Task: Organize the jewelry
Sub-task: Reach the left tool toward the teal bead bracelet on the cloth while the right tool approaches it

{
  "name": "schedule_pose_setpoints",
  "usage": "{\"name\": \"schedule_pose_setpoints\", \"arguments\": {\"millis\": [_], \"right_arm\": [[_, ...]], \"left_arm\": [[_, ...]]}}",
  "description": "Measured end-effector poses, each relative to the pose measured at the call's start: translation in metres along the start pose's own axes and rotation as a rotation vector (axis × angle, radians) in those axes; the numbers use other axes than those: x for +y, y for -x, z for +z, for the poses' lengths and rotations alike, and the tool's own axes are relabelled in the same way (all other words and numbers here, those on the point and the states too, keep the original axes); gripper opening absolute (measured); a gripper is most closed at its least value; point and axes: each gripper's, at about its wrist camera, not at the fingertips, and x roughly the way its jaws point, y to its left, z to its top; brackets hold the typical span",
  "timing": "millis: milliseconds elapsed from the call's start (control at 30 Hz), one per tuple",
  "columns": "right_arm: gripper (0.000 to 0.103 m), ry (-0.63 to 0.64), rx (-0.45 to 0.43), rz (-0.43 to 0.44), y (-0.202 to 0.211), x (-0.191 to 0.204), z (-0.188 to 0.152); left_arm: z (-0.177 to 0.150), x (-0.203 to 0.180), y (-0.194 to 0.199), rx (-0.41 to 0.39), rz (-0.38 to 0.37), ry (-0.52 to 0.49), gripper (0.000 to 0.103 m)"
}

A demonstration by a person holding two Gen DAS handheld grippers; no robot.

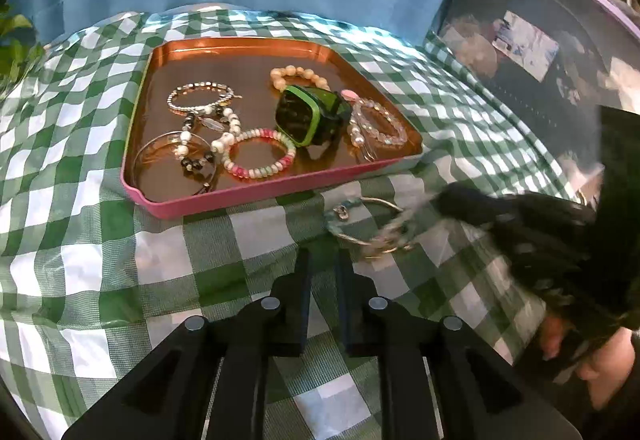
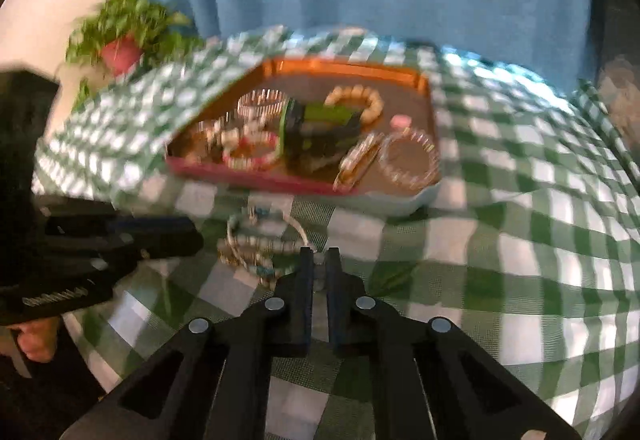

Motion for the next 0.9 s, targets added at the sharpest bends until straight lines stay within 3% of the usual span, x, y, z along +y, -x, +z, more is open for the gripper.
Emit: {"name": "schedule_pose_setpoints", "arguments": {"millis": [167,300,400,467,733,900], "right_arm": [[0.005,-0.077,-0.127,-0.037,0.049,-0.013,-0.004],[0.005,-0.056,-0.093,-0.062,0.051,-0.018,-0.012],[0.005,-0.05,-0.067,-0.063,0.048,-0.025,-0.016],[0.005,-0.061,-0.096,-0.044,0.053,-0.027,-0.014],[0.005,-0.062,-0.179,-0.068,0.068,-0.035,-0.009],[0.005,-0.065,-0.167,-0.063,0.066,-0.04,-0.009]], "left_arm": [[0.001,-0.001,0.0,-0.008,0.004,0.012,0.026],[0.002,-0.011,-0.004,-0.003,-0.005,-0.014,0.028],[0.004,-0.022,-0.01,0.004,-0.006,-0.044,0.035],[0.006,-0.026,-0.013,0.001,-0.013,-0.049,0.043],[0.016,-0.049,-0.034,0.013,-0.04,-0.088,0.046],[0.019,-0.068,-0.044,0.018,-0.088,-0.128,0.046]]}}
